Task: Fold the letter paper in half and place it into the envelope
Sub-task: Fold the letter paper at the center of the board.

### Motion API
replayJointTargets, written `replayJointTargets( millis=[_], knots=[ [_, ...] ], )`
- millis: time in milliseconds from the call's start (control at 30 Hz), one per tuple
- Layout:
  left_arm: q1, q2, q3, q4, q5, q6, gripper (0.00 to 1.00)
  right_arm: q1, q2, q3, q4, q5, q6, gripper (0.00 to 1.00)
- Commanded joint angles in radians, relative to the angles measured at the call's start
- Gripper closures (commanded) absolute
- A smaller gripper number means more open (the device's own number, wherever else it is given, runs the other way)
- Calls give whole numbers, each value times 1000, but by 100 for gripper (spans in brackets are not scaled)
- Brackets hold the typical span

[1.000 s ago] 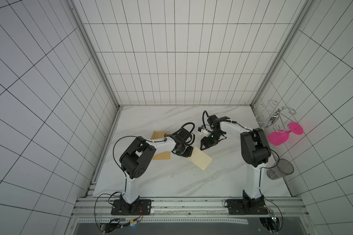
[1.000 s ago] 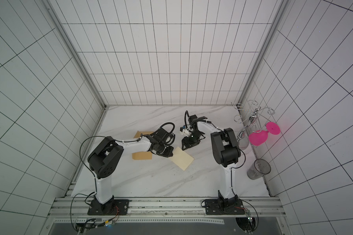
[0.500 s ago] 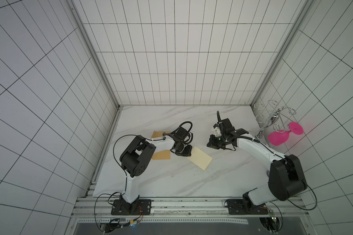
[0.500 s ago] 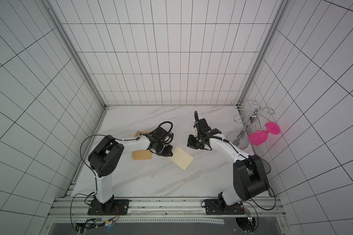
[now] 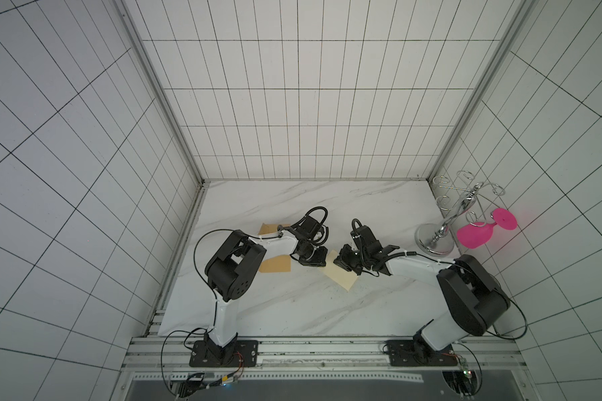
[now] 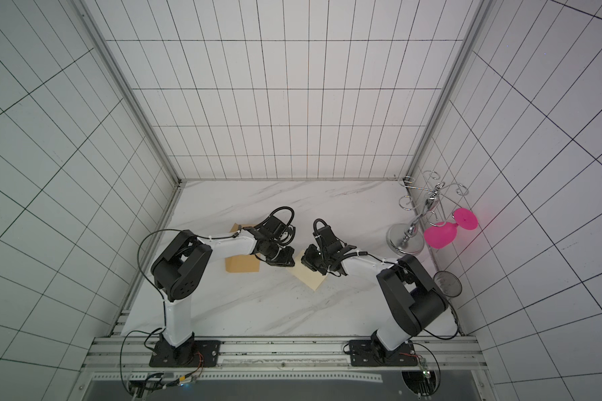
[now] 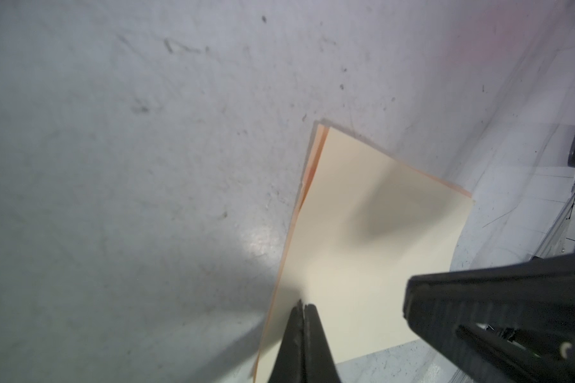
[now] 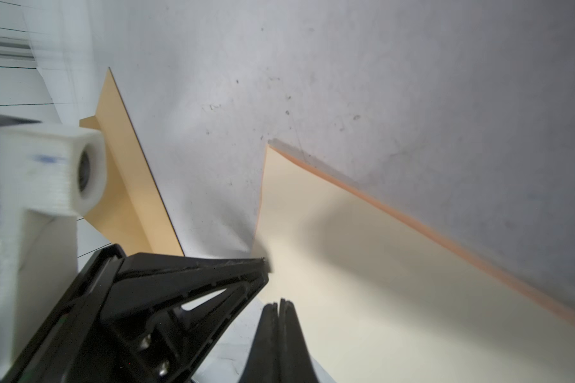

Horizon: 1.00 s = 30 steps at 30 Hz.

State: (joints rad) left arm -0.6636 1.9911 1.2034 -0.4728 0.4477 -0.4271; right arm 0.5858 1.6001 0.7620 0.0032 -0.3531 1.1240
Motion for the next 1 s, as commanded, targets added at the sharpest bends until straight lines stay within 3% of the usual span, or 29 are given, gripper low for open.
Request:
replayJointTargets(
  millis=[0,633,967],
  knots=[
    [5,149,-82,-166,-217,4,100,36,34,-7,74,2,85,100],
    [7,159,-59,-180,-234,-5,100,80,140,-19,153,-72,142,100],
    [8,164,-44,-182,-256,-22,100,83,130,-40,101,-117,139,100]
  ],
)
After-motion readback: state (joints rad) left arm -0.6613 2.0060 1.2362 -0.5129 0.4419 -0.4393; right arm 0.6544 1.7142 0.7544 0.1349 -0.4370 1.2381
